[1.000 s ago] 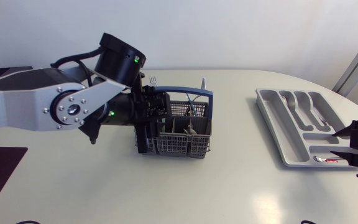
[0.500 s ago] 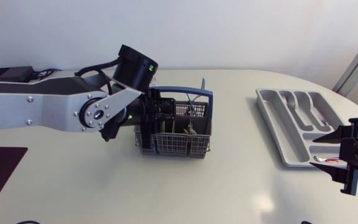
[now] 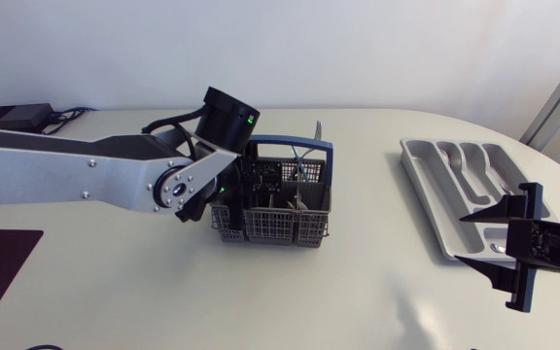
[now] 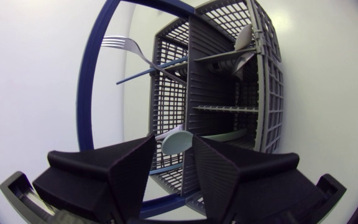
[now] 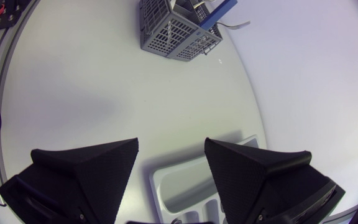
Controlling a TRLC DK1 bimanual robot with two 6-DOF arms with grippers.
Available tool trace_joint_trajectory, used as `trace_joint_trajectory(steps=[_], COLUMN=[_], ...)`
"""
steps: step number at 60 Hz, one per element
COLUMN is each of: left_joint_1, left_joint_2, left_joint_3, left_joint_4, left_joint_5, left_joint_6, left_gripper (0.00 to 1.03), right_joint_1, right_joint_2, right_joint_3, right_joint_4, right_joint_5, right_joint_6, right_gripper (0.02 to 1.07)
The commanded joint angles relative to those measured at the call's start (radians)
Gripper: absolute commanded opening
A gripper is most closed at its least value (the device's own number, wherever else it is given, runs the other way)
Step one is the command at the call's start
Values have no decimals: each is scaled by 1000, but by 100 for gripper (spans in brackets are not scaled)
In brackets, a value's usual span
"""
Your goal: Sort the cutlery from the basket into the organizer compartments.
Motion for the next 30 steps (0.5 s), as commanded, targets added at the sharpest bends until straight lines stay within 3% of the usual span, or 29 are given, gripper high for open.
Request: trace_joint_trajectory(steps=[1,7,25,30], left_joint_1=[11,12,15,17], left_joint_2=[30,39,28,17], left_joint_3=[22,21,15,11], left_joint_4=[12,7,-59,-73], left_joint_5=[-11,-12,-12,-12], left_joint_6=[38,43,49,49], left_gripper=[42,42,20,20], right_joint_1=[40,103,329,378], right_joint_2=[-21,-49,-154,-167], right_joint_3=[-35,-43,-81,-87], right_joint_4=[-9,-6,74,97], right_joint_5=[1,11,79,106], right_joint_6=[45,111,350,392], right_gripper=[79,79,79,82])
